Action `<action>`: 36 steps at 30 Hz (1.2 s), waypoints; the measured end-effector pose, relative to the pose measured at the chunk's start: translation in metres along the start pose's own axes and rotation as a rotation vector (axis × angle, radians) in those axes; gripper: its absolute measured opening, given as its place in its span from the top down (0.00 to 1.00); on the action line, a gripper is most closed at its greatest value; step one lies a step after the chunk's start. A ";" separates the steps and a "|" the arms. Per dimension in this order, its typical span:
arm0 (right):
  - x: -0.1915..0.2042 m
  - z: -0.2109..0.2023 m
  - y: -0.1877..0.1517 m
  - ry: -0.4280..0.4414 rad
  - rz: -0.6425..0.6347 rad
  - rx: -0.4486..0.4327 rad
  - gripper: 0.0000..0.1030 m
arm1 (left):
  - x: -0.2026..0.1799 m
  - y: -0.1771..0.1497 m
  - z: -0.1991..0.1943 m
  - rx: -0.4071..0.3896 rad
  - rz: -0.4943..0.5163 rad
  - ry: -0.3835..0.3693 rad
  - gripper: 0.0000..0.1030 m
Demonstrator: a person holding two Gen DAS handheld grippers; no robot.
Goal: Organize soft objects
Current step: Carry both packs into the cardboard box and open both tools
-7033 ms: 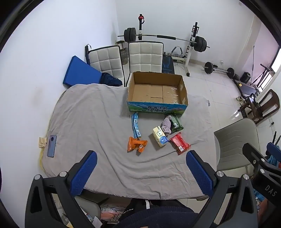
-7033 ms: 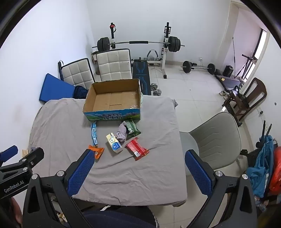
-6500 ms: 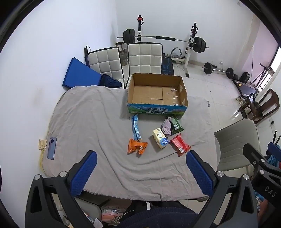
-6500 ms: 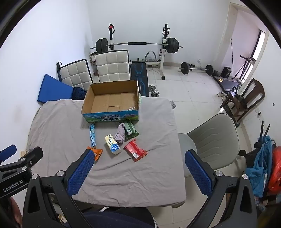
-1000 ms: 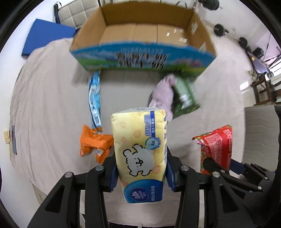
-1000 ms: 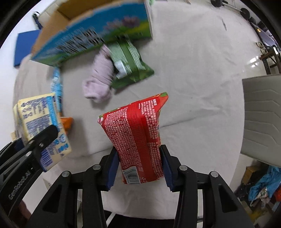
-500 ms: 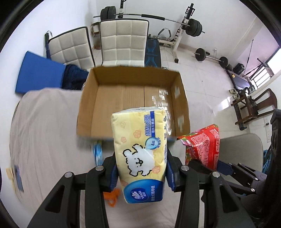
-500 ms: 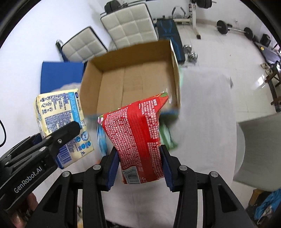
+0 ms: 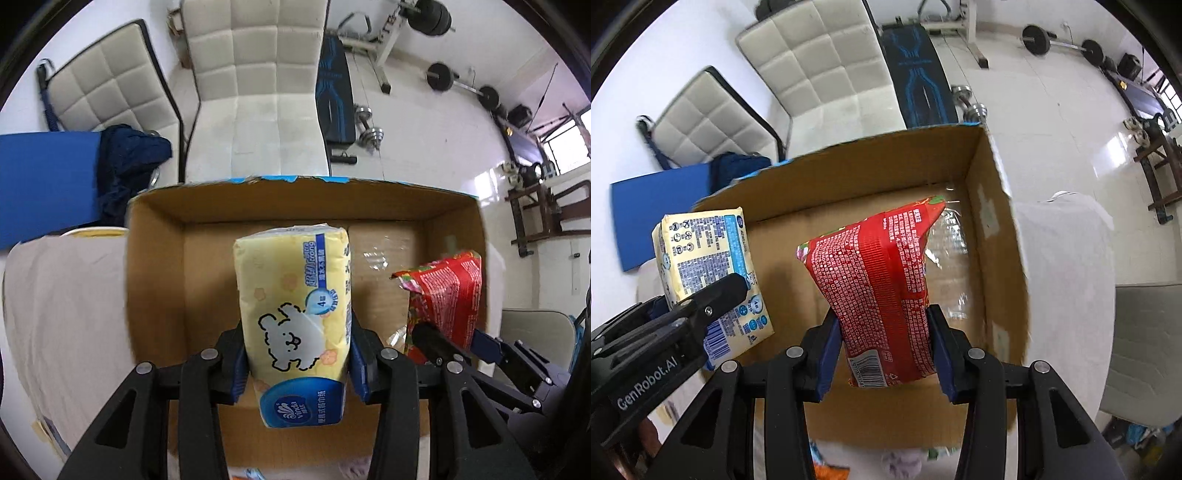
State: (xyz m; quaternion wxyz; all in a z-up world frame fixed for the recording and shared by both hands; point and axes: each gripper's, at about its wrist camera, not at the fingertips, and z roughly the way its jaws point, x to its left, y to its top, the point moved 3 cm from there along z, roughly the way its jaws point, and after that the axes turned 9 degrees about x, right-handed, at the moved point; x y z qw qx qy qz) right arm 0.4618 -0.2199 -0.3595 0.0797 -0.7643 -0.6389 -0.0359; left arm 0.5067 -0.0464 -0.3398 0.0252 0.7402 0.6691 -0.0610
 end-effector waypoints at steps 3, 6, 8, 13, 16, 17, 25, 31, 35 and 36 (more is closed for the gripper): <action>-0.001 0.019 0.020 -0.025 0.000 0.024 0.54 | 0.000 0.015 0.017 0.040 0.009 -0.006 0.61; 0.003 0.034 0.038 -0.049 -0.002 0.039 0.54 | -0.001 0.022 0.027 0.057 0.016 -0.008 0.61; 0.002 0.044 0.048 -0.054 -0.001 0.050 0.54 | -0.002 0.026 0.034 0.070 0.017 -0.016 0.61; 0.001 0.056 0.057 -0.057 -0.010 0.075 0.54 | -0.002 0.029 0.044 0.090 0.022 -0.024 0.61; -0.001 0.064 0.061 -0.066 -0.016 0.083 0.54 | -0.001 0.030 0.050 0.101 0.025 -0.030 0.60; 0.001 0.067 0.064 -0.068 -0.020 0.088 0.53 | -0.001 0.030 0.051 0.108 0.027 -0.024 0.58; 0.000 0.076 0.072 -0.071 -0.038 0.111 0.39 | 0.010 0.029 0.048 0.107 -0.045 -0.020 0.56; -0.001 0.072 0.069 -0.085 -0.046 0.115 0.35 | 0.007 0.026 0.033 0.079 -0.026 0.006 0.55; -0.002 0.066 0.061 -0.094 -0.052 0.112 0.35 | 0.008 0.020 0.025 0.069 -0.005 0.019 0.55; -0.004 0.060 0.054 -0.098 -0.054 0.107 0.35 | 0.008 0.018 0.022 0.063 -0.004 0.023 0.54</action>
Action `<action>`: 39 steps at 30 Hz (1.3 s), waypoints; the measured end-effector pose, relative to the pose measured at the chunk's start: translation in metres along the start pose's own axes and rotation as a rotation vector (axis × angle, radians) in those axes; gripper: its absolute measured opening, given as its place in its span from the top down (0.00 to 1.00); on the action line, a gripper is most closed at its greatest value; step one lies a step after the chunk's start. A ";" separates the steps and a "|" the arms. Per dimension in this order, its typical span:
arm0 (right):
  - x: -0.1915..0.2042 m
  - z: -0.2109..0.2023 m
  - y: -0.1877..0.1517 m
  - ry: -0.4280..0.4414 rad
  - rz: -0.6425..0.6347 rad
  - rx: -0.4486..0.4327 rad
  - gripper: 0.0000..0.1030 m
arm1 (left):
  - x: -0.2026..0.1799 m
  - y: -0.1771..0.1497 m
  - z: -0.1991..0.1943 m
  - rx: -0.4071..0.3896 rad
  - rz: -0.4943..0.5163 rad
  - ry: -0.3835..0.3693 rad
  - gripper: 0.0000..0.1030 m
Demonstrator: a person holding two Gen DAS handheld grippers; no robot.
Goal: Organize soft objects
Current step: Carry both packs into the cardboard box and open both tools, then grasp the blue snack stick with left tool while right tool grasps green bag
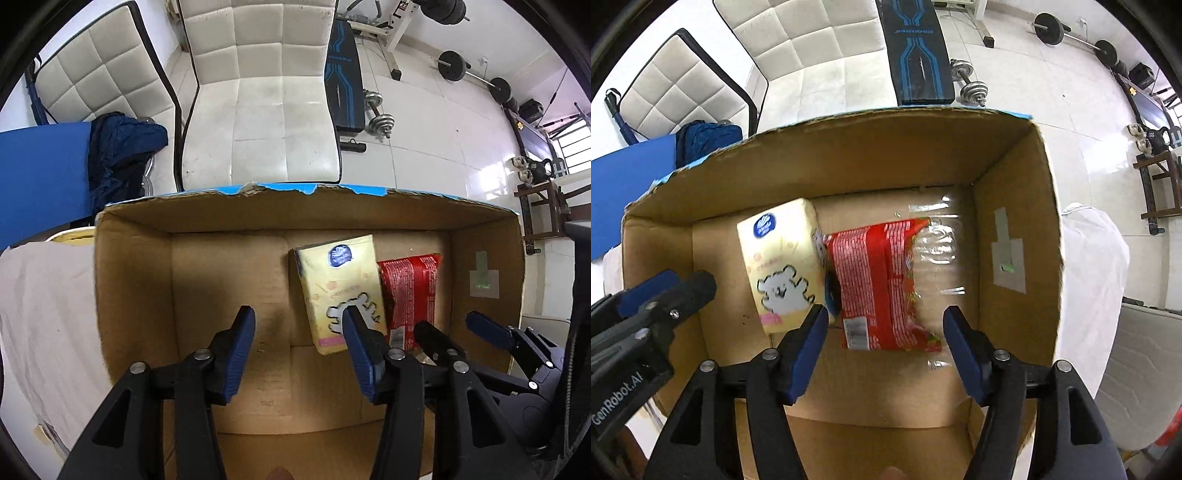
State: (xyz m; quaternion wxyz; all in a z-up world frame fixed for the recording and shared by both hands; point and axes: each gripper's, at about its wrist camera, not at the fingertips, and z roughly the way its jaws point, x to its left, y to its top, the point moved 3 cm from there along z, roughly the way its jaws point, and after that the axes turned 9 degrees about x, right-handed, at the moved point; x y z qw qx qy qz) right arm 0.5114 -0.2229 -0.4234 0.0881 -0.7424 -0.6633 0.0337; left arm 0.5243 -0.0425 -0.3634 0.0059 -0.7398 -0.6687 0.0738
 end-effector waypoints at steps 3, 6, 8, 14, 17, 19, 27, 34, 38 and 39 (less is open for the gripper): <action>-0.002 -0.004 -0.012 -0.005 -0.002 -0.007 0.35 | 0.004 -0.008 -0.008 -0.016 0.001 0.005 0.54; -0.002 -0.011 -0.030 -0.014 -0.009 -0.025 0.34 | 0.007 -0.021 -0.018 -0.045 -0.005 0.011 0.42; -0.001 -0.018 -0.045 -0.019 -0.018 -0.047 0.22 | 0.009 -0.031 -0.023 -0.068 -0.004 0.019 0.31; 0.004 -0.035 -0.086 -0.012 -0.033 -0.130 0.00 | 0.014 -0.068 -0.042 -0.154 -0.008 0.050 0.03; 0.006 -0.048 -0.108 -0.024 -0.040 -0.183 0.00 | 0.013 -0.087 -0.052 -0.191 -0.003 0.059 0.03; 0.008 -0.057 -0.122 -0.025 -0.045 -0.214 0.00 | 0.011 -0.099 -0.060 -0.214 -0.008 0.055 0.02; 0.015 -0.100 -0.169 -0.050 -0.069 -0.317 0.00 | 0.005 -0.151 -0.095 -0.326 -0.034 0.092 0.02; 0.000 -0.118 -0.211 0.018 -0.097 -0.304 0.00 | 0.007 -0.198 -0.114 -0.385 -0.087 0.114 0.02; -0.029 -0.090 -0.230 0.020 -0.082 -0.236 0.00 | 0.026 -0.226 -0.099 -0.358 -0.147 0.142 0.02; -0.036 -0.080 -0.232 0.016 -0.077 -0.213 0.00 | 0.032 -0.234 -0.088 -0.335 -0.170 0.146 0.02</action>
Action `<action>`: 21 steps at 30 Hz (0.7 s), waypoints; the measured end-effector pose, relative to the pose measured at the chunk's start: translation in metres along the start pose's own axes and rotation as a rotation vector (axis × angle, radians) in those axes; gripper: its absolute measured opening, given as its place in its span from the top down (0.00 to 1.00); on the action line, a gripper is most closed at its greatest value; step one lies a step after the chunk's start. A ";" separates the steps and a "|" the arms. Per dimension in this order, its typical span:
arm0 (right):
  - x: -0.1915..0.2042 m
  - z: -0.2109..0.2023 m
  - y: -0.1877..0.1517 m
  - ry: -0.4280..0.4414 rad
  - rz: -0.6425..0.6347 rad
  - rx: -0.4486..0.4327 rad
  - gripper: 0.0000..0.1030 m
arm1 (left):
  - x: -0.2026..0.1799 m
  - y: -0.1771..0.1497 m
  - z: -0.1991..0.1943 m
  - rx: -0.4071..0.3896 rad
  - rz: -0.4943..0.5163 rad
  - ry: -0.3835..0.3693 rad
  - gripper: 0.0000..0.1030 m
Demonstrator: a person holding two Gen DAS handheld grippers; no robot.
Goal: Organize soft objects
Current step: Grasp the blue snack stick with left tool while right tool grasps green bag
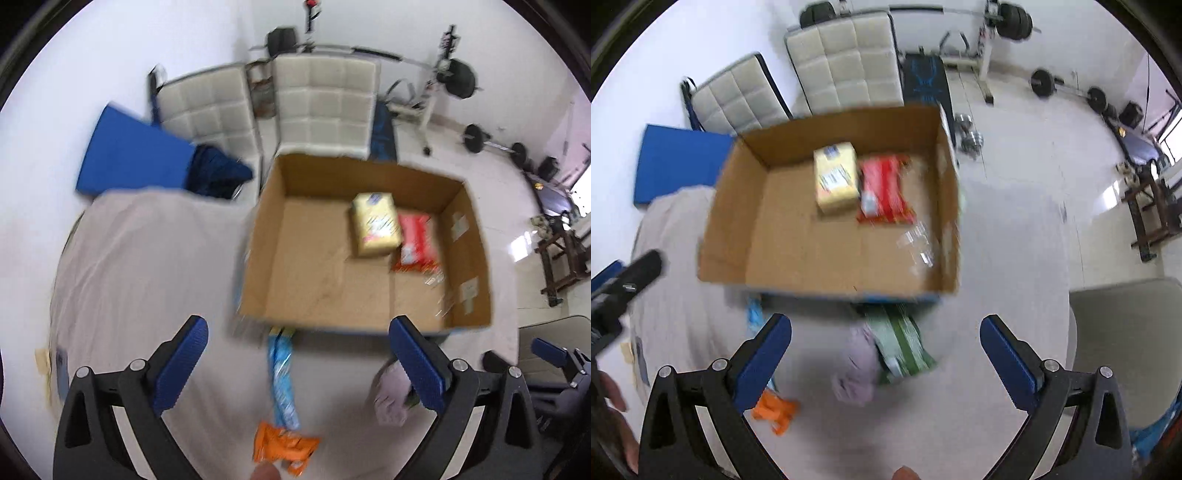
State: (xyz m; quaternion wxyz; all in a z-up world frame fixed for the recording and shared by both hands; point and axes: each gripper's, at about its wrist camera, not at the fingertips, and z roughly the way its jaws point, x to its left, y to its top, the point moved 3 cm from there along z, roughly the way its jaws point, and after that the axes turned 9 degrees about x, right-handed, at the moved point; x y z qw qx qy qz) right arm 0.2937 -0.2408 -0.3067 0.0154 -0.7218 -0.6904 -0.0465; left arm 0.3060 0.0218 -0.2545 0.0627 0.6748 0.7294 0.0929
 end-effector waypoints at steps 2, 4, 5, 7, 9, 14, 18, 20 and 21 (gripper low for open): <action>-0.015 0.026 -0.011 -0.005 0.020 0.057 0.00 | 0.010 -0.019 0.025 0.063 -0.036 -0.006 0.02; -0.024 0.054 -0.016 0.001 0.031 0.106 0.00 | 0.016 -0.032 0.052 0.137 -0.056 -0.012 0.02; -0.026 0.071 -0.019 0.004 0.036 0.133 0.00 | 0.020 -0.040 0.068 0.177 -0.066 -0.012 0.02; -0.029 0.100 -0.021 0.016 0.043 0.173 0.00 | 0.024 -0.051 0.096 0.237 -0.075 -0.016 0.02; -0.031 0.122 -0.023 0.015 0.056 0.201 0.02 | 0.029 -0.059 0.122 0.281 -0.090 -0.004 0.02; -0.027 0.164 -0.029 0.043 0.077 0.252 0.16 | 0.032 -0.064 0.177 0.368 -0.069 0.020 0.03; -0.021 0.169 -0.025 0.061 0.085 0.227 0.18 | 0.024 -0.072 0.212 0.448 -0.020 0.034 0.19; -0.021 0.167 -0.024 0.070 0.089 0.233 0.29 | 0.018 -0.079 0.223 0.479 0.003 0.022 0.37; -0.021 0.167 -0.024 0.060 0.090 0.240 0.37 | 0.015 -0.080 0.223 0.473 0.003 0.010 0.44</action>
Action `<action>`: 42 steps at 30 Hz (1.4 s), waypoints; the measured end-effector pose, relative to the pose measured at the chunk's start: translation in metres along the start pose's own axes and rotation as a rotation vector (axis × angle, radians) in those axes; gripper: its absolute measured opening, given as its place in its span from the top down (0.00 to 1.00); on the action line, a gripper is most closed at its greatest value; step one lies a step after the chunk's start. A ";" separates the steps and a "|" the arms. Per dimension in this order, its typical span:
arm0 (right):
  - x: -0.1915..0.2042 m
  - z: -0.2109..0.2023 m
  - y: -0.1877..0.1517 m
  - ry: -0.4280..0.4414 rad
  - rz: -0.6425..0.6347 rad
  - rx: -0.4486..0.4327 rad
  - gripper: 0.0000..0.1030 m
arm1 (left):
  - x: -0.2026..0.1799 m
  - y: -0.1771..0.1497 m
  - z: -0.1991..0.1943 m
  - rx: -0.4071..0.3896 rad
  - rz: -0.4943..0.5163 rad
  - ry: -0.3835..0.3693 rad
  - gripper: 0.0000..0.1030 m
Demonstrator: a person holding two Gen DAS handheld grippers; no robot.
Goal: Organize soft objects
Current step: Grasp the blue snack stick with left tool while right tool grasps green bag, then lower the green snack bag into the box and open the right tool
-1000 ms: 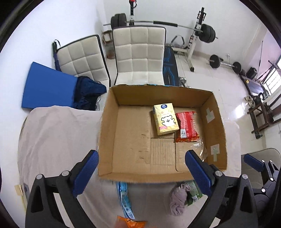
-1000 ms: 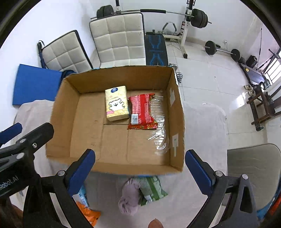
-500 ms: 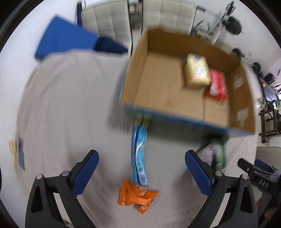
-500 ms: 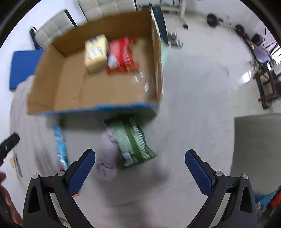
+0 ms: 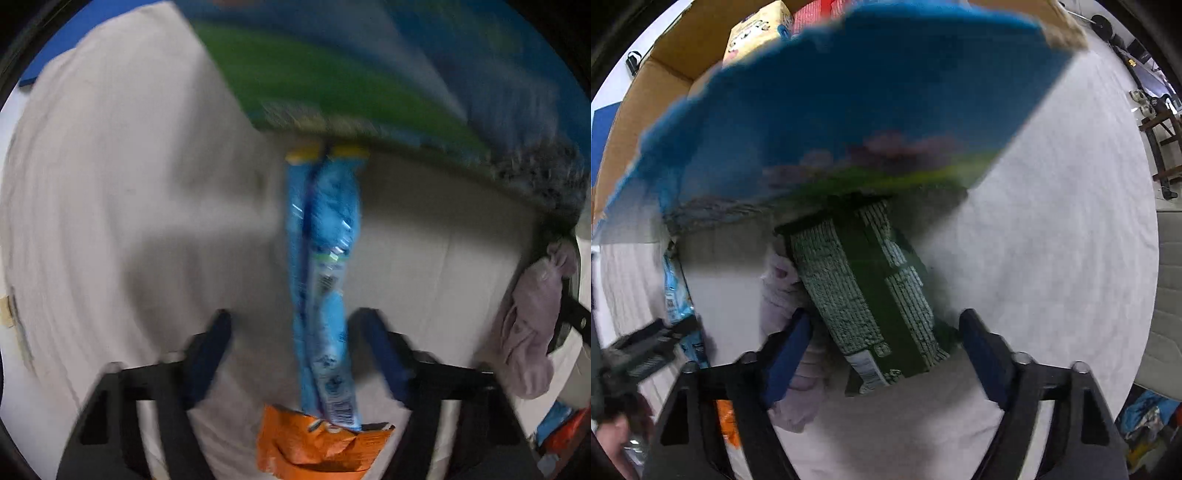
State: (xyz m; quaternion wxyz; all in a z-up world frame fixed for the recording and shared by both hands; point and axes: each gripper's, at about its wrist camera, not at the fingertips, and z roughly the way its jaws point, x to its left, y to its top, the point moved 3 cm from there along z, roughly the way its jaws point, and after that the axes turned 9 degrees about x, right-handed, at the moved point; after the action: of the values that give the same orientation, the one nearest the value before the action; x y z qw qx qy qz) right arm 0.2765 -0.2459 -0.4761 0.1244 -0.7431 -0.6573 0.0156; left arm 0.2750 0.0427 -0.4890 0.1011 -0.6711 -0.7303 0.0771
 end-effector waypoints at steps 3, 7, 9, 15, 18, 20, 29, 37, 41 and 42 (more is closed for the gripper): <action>-0.004 0.002 -0.004 -0.011 -0.009 0.014 0.39 | -0.012 -0.007 -0.003 -0.018 0.016 -0.011 0.70; -0.008 0.013 -0.011 -0.040 -0.017 0.041 0.45 | -0.027 -0.021 -0.001 -0.020 0.030 -0.002 0.78; -0.011 0.013 -0.021 -0.046 -0.010 0.056 0.54 | -0.039 -0.033 -0.003 -0.017 0.047 -0.009 0.80; -0.036 0.019 -0.081 -0.076 -0.001 0.148 0.57 | -0.082 -0.077 -0.006 -0.011 0.120 -0.041 0.81; -0.048 0.027 -0.113 -0.090 0.006 0.201 0.57 | -0.105 -0.099 -0.001 0.005 0.161 -0.052 0.81; -0.052 0.032 -0.126 -0.088 0.010 0.210 0.56 | -0.117 -0.108 0.006 0.017 0.184 -0.044 0.81; -0.051 0.043 -0.129 -0.099 0.033 0.151 0.55 | -0.152 -0.130 0.015 -0.002 0.208 0.012 0.81; -0.021 0.012 -0.138 -0.073 0.004 0.117 0.64 | -0.159 -0.150 -0.030 -0.068 0.219 -0.042 0.84; -0.016 -0.029 -0.143 -0.019 -0.008 0.070 0.65 | -0.171 -0.160 -0.072 -0.117 0.229 -0.095 0.84; -0.015 -0.039 -0.143 -0.004 -0.012 0.055 0.65 | -0.172 -0.162 -0.082 -0.132 0.230 -0.106 0.84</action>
State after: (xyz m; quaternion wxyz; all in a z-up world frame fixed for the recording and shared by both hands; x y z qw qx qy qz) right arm 0.1424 -0.2523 -0.4113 0.1436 -0.7355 -0.6612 0.0347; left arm 0.1527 -0.1444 -0.3772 0.0083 -0.7505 -0.6564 0.0755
